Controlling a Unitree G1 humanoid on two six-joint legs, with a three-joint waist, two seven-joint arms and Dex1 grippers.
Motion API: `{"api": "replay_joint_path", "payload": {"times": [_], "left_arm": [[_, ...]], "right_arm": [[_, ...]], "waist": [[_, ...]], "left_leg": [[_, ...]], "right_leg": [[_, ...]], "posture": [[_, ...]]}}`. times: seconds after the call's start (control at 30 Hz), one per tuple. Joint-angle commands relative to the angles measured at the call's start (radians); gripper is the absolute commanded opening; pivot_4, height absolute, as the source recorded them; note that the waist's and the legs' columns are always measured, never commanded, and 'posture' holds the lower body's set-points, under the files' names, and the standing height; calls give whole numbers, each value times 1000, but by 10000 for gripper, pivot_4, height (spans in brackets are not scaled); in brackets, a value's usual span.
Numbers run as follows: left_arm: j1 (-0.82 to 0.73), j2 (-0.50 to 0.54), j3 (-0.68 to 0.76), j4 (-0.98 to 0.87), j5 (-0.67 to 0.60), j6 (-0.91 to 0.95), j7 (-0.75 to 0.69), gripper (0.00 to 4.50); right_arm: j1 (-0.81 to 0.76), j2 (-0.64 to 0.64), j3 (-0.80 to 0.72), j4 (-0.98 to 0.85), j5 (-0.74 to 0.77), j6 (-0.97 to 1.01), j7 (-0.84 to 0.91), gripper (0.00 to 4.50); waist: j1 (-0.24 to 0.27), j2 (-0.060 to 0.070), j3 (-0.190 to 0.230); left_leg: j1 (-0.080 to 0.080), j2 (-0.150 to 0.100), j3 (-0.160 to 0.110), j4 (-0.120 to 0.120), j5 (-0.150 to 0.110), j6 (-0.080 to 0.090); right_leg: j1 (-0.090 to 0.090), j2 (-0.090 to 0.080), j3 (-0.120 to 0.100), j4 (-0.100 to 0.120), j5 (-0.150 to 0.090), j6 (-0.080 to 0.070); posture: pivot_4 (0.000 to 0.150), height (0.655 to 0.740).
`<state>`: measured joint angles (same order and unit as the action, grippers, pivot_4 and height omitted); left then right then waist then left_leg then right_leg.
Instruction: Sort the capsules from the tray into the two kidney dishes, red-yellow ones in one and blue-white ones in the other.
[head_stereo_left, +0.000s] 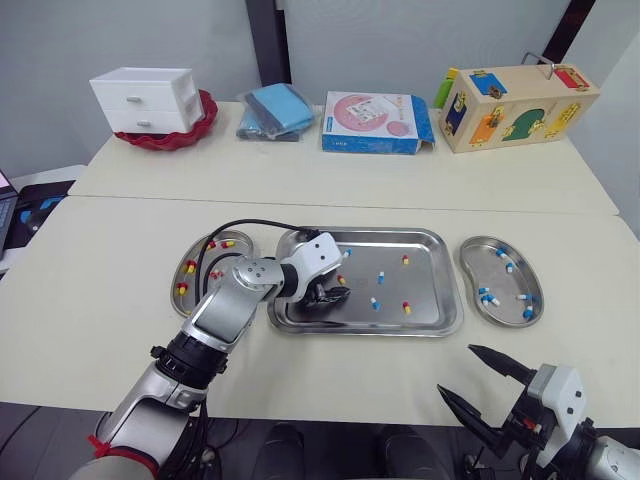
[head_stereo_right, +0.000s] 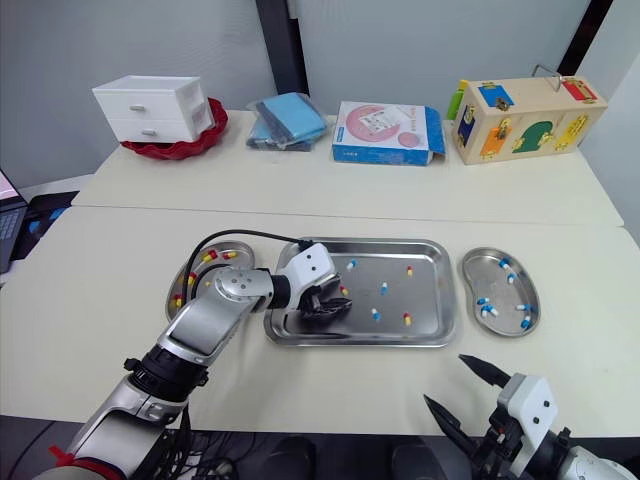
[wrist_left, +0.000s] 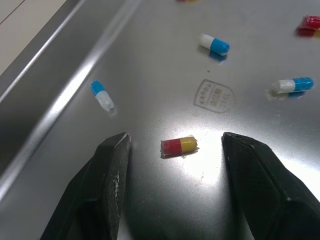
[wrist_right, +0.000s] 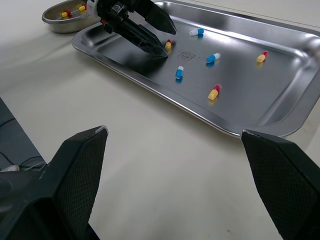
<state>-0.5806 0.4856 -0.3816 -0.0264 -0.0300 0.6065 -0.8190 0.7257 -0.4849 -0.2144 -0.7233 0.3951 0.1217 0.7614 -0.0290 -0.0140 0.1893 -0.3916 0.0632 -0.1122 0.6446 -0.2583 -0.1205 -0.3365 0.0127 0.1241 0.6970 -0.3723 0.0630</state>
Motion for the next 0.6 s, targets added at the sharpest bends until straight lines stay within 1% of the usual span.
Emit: {"api": "replay_joint_path", "payload": {"times": [0.03,0.27,0.37,0.53,0.57,0.6], "left_arm": [[2,-3,-10,-8,14,20,0,30257],[5,-1,-14,-3,20,41,5,30257],[5,1,-13,1,20,49,3,25086],[3,1,-11,10,22,58,9,8748],[3,1,-12,11,22,58,9,5915],[2,1,-12,11,23,58,9,4082]], "right_arm": [[7,-10,-5,-44,11,2,-11,45000],[2,-18,-2,-47,13,11,-21,45000],[3,-20,0,-48,13,12,-23,45000],[3,-24,5,-54,10,20,-30,45000],[3,-24,7,-56,9,22,-31,45000],[2,-24,10,-59,9,25,-34,45000]], "waist": [[0,0,0],[0,1,-1],[0,1,-2],[0,1,-2],[0,1,-2],[0,1,-2]], "left_leg": [[0,0,0,0,0,0],[1,0,0,0,0,0],[1,0,0,0,0,0],[2,0,0,0,0,0],[2,0,0,0,0,0],[2,0,0,0,0,0]], "right_leg": [[0,0,0,0,0,0],[1,0,0,0,0,0],[1,0,0,0,0,0],[2,0,0,0,0,0],[2,0,0,0,0,0],[2,0,0,0,0,0]], "posture": [[1500,7400],[1500,7400],[1500,7400],[1500,7400],[1500,7400],[1500,7400]]}}
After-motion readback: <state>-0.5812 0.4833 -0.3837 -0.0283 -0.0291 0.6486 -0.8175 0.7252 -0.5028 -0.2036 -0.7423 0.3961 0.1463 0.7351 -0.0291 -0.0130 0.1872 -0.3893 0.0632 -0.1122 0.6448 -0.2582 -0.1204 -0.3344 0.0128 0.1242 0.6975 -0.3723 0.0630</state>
